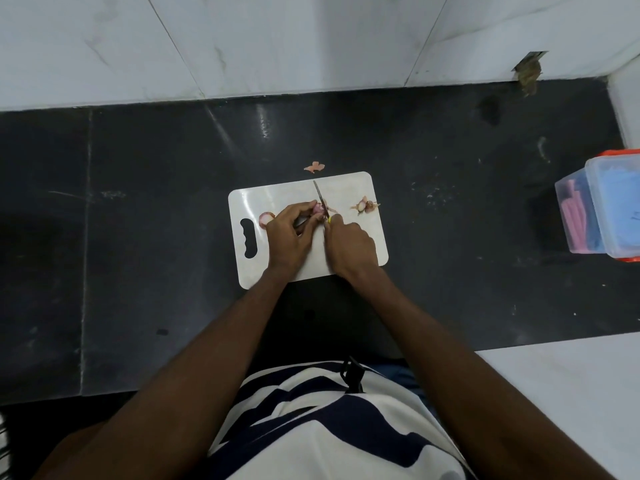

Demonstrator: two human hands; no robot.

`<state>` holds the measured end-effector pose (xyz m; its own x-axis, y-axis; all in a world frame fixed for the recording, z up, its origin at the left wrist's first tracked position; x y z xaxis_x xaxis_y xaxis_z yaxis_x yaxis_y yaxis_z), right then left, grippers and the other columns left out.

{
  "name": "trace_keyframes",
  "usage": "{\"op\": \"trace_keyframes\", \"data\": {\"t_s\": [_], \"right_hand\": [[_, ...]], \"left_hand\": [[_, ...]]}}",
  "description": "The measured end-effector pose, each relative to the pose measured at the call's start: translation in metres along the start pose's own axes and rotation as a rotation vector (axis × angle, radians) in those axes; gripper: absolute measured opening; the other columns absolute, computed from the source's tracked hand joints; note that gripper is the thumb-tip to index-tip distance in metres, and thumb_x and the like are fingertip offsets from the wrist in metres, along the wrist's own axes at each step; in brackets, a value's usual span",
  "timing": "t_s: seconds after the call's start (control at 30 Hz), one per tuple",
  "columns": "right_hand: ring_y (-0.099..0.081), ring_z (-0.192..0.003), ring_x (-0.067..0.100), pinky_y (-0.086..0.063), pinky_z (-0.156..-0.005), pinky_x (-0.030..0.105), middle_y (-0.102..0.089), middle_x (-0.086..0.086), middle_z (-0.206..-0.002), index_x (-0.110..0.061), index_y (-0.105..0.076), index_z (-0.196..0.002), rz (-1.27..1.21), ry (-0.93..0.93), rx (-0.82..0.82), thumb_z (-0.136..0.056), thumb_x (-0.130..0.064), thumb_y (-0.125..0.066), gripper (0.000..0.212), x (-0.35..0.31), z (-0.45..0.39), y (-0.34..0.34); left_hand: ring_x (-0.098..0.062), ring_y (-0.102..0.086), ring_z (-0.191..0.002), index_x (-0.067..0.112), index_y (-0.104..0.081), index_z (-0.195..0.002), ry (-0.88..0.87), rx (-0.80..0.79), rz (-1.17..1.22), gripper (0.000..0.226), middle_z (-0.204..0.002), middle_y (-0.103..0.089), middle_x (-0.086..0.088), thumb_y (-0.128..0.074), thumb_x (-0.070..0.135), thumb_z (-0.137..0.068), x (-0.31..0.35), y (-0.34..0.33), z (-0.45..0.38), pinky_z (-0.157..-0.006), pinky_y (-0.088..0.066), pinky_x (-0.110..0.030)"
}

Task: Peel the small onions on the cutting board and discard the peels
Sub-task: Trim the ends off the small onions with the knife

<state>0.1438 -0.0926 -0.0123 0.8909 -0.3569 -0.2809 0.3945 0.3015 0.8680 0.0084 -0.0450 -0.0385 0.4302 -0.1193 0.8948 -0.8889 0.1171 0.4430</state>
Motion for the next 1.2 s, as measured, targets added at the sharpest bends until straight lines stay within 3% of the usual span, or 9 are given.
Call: {"op": "trace_keyframes", "data": {"t_s": [0.17,0.33,0.53,0.63,0.8,0.93,1.07,1.2], "right_hand": [[-0.067,-0.093,0.040,-0.040,-0.069,0.041,-0.067,0.019,-0.107,-0.011,-0.049,-0.121,0.003,0.018,0.001,-0.116,-0.040,-0.028,0.036,0.007,0.021,-0.011],[-0.068,-0.100,0.040,-0.040,-0.070,0.040,-0.068,0.019,-0.115,-0.010,-0.050,-0.129,0.045,0.029,-0.028,-0.113,-0.027,-0.037,0.026,-0.007,-0.012,0.000],[-0.070,-0.095,0.036,-0.041,-0.067,0.040,-0.068,0.014,-0.109,-0.011,-0.050,-0.121,0.118,0.031,-0.067,-0.116,-0.035,-0.031,0.032,0.008,0.042,-0.016],[-0.072,-0.095,0.034,-0.040,-0.065,0.038,-0.070,0.011,-0.109,-0.011,-0.051,-0.119,0.155,-0.004,-0.085,-0.115,-0.028,-0.039,0.021,0.007,0.047,-0.021],[-0.074,-0.094,0.031,-0.040,-0.064,0.038,-0.072,0.008,-0.106,-0.013,-0.053,-0.115,0.139,-0.050,-0.076,-0.112,-0.022,-0.044,0.013,0.005,0.048,-0.021],[-0.074,-0.090,0.031,-0.042,-0.063,0.037,-0.073,0.008,-0.102,-0.012,-0.054,-0.112,0.133,-0.072,-0.045,-0.111,-0.020,-0.046,0.011,0.016,0.049,-0.016],[-0.074,-0.088,0.031,-0.042,-0.061,0.037,-0.073,0.007,-0.100,-0.012,-0.054,-0.111,0.131,-0.071,-0.044,-0.110,-0.019,-0.047,0.010,0.021,0.049,-0.015],[-0.074,-0.090,0.030,-0.038,-0.062,0.036,-0.073,0.006,-0.101,-0.013,-0.054,-0.111,0.131,-0.055,-0.035,-0.109,-0.015,-0.046,0.009,0.019,0.051,-0.014]], "left_hand": [[0.008,-0.073,-0.107,0.008,-0.080,-0.123,0.023,-0.009,0.010,0.025,-0.115,-0.078,0.008,-0.081,0.015,-0.099,-0.002,0.001,0.000,-0.098,-0.058,-0.017],[0.009,-0.072,-0.106,0.007,-0.079,-0.123,0.015,0.007,-0.007,0.026,-0.117,-0.079,0.005,-0.082,0.015,-0.098,0.000,0.002,0.000,-0.097,-0.058,-0.017],[0.012,-0.071,-0.107,0.002,-0.075,-0.129,0.084,-0.012,0.018,0.031,-0.121,-0.077,-0.004,-0.079,0.011,-0.100,-0.002,-0.001,0.000,-0.089,-0.058,-0.010],[0.011,-0.070,-0.109,0.004,-0.073,-0.133,0.065,-0.026,0.013,0.032,-0.125,-0.076,-0.006,-0.077,0.011,-0.102,0.001,0.001,0.001,-0.090,-0.062,-0.015],[0.015,-0.062,-0.119,0.007,-0.069,-0.142,-0.040,-0.030,-0.072,0.036,-0.135,-0.073,-0.007,-0.068,0.008,-0.106,0.005,0.003,0.002,-0.100,-0.048,-0.006],[-0.006,-0.065,-0.119,0.011,-0.075,-0.133,-0.062,0.023,-0.129,0.029,-0.129,-0.074,-0.006,-0.067,0.007,-0.105,0.002,0.003,0.003,-0.106,-0.051,-0.019],[-0.007,-0.063,-0.118,0.011,-0.074,-0.135,-0.025,0.033,-0.124,0.032,-0.129,-0.072,-0.006,-0.066,0.007,-0.104,0.005,0.001,0.005,-0.108,-0.055,-0.031],[-0.008,-0.057,-0.126,0.020,-0.062,-0.150,-0.021,-0.040,-0.135,0.054,-0.144,-0.058,-0.001,-0.077,0.018,-0.099,0.012,0.003,-0.003,-0.103,-0.045,-0.007]]}}
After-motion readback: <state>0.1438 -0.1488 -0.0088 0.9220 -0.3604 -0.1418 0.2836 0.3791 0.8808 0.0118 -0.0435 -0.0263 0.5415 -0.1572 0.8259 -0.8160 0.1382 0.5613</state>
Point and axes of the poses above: each hand's wrist, its own z-axis away from the middle knuckle, its own y-axis out of the back of the hand, x = y × z, the point moved 3 cm from there along -z, towards the middle knuckle
